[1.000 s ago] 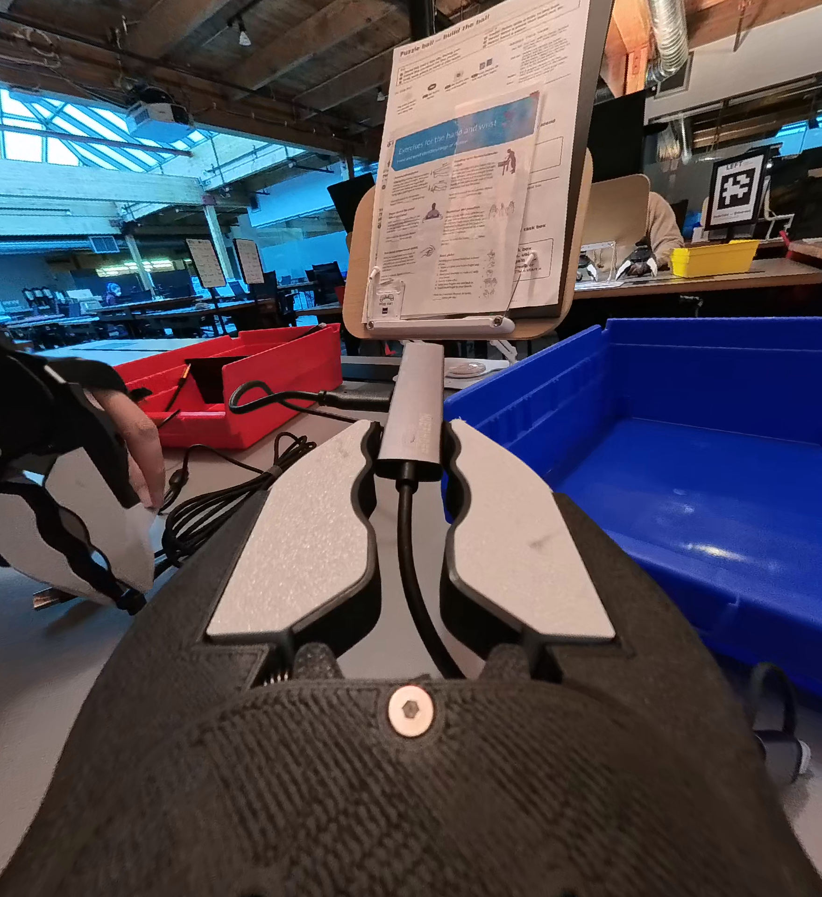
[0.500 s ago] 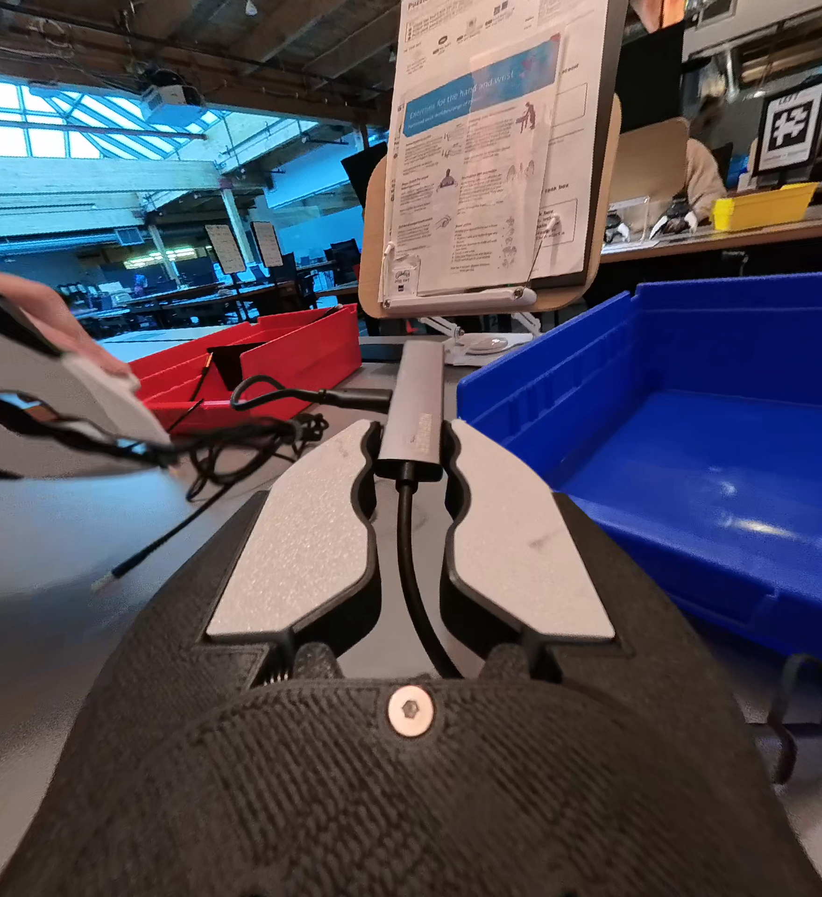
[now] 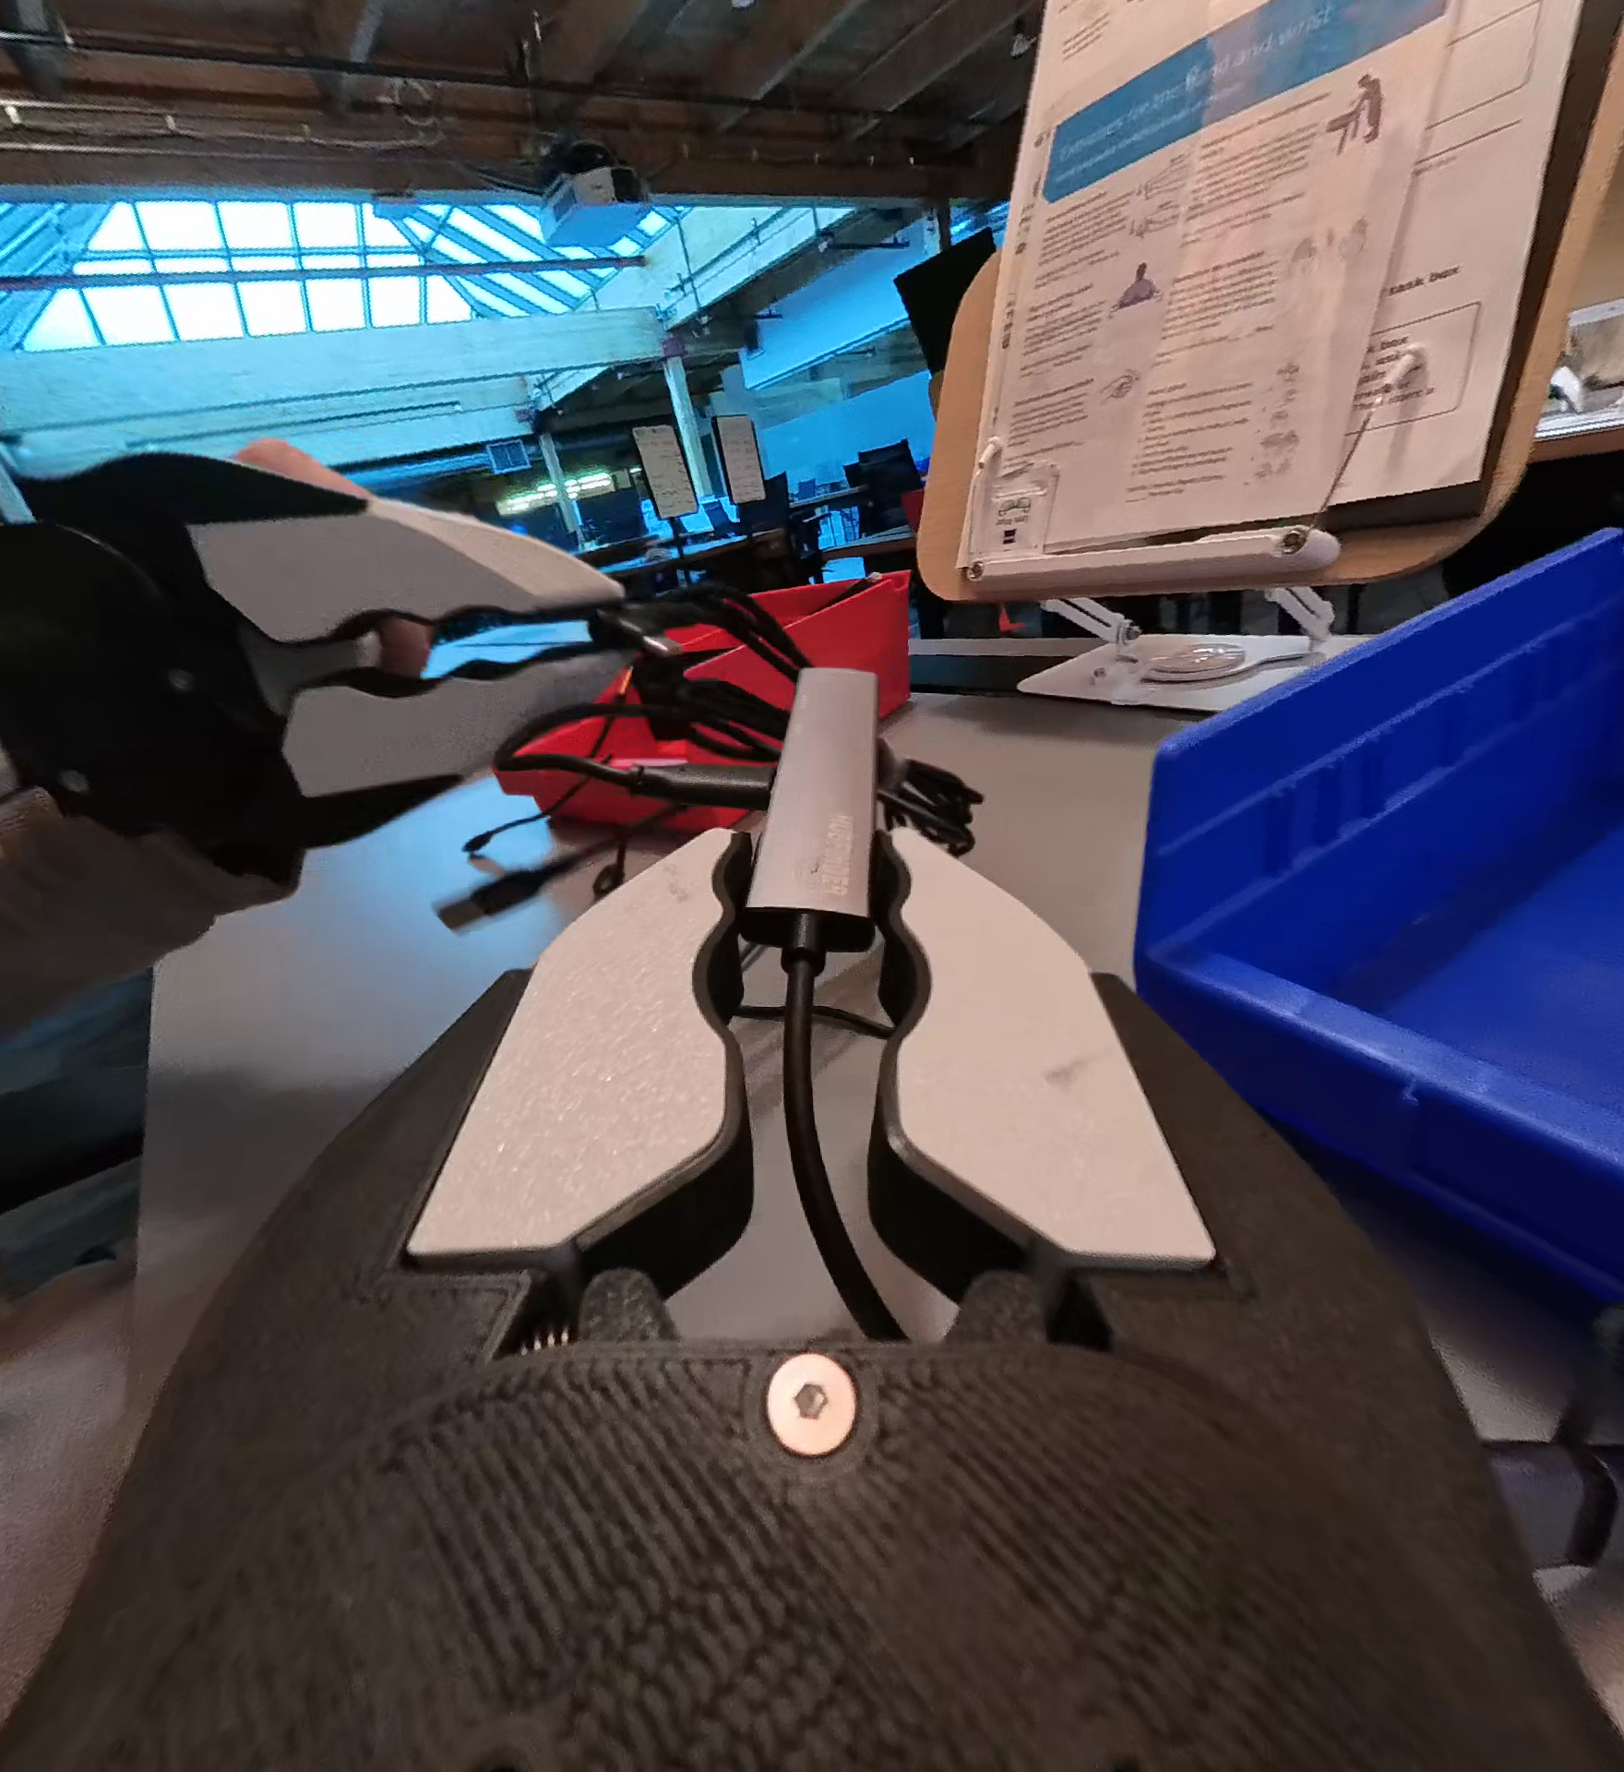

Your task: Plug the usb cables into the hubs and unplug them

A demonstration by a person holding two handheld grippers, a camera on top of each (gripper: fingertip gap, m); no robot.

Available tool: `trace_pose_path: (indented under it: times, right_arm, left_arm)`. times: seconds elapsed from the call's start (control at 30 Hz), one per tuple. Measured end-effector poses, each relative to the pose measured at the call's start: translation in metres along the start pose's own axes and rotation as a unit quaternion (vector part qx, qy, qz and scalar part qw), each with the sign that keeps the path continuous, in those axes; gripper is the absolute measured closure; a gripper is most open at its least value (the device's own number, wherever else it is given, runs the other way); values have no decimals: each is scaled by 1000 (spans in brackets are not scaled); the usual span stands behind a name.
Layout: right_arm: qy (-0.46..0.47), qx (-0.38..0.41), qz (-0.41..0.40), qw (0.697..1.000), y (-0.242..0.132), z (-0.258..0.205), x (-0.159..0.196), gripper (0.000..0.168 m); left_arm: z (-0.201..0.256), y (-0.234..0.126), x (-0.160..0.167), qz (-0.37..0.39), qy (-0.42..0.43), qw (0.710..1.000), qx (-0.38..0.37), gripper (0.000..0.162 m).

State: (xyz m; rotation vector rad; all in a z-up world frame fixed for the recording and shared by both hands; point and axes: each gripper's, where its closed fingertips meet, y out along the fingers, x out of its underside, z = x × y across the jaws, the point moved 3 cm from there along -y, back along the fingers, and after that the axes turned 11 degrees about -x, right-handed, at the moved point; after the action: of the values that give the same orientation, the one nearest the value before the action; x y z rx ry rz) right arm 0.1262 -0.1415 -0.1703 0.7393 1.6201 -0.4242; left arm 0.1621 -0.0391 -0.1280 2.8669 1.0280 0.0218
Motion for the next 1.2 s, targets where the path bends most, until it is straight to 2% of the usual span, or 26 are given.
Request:
trace_pose_path:
  times: [0.33, 0.43, 0.67, 1.2]
  right_arm:
    - [5, -22, -20, 1000, 10, -10, 6, 144]
    - [-1, -2, -23, 1000, 14, -10, 7, 144]
    - [8, 11, -18, 1000, 15, -9, 8, 144]
    - [17, 18, -28, 999, 21, -11, 12, 144]
  left_arm:
    - [20, 3, -1, -3, 58, 998, -24, 155]
    - [27, 2, 0, -23, 73, 997, -26, 155]
    - [26, 3, 6, -80, 46, 995, -47, 155]
    - [30, 5, 3, -93, 38, 994, -52, 155]
